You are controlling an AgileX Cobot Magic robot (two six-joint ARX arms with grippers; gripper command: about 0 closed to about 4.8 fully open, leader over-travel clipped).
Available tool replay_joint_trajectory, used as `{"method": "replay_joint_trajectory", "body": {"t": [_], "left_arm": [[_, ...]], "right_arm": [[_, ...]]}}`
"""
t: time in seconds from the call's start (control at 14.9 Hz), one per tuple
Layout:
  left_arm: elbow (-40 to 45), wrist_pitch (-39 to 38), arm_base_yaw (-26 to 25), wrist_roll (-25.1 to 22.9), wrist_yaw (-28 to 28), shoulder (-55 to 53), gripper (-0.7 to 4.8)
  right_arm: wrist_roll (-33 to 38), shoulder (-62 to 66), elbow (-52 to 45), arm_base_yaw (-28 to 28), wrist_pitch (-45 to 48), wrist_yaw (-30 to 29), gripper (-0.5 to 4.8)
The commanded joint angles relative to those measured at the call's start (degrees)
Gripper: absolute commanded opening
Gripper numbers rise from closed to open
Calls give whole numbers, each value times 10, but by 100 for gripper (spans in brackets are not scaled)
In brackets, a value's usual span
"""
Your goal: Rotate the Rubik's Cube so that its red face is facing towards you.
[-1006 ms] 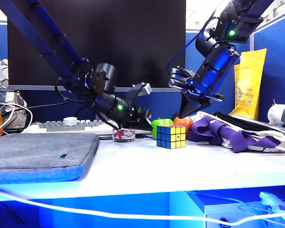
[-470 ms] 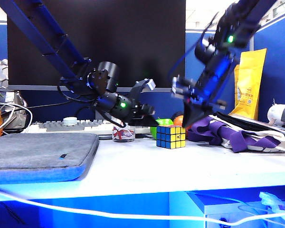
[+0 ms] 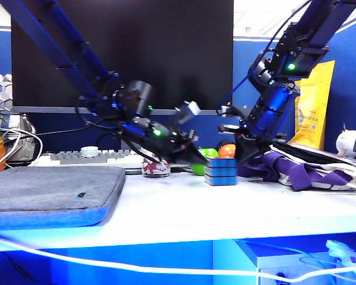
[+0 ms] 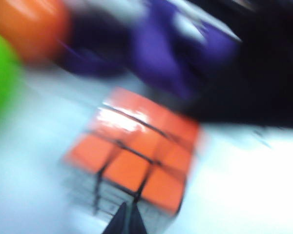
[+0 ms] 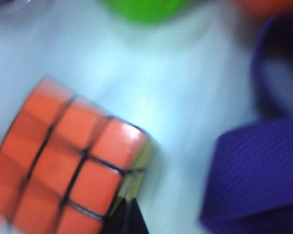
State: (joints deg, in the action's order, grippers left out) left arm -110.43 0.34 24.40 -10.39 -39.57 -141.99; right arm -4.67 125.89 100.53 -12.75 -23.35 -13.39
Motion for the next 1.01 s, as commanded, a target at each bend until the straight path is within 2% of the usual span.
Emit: {"method": "replay_joint_trajectory", "body": {"t": [0.07,0.34,0.6,0.74,0.87,1.01], "left_arm": [[-3,-16,12,9,-33,6,-6],[-3,-48,12,19,-26,19,-5],[-4,-125,7,-18,26,45,-5],[-4,-154,0,-32,37,59,-5],[-4,-223,-4,-80,78,73,-5],[-4,-247,-12,-87,86,75,-6]], "right_arm": [[-3,-4,4,4,8,-15,-1],[-1,-4,4,3,-24,-46,-1],[17,-5,4,-16,-38,-88,-1],[26,-5,4,-37,-37,-87,-1],[31,-7,4,-59,-33,-85,-1],[32,-9,4,-64,-34,-50,-1]]}}
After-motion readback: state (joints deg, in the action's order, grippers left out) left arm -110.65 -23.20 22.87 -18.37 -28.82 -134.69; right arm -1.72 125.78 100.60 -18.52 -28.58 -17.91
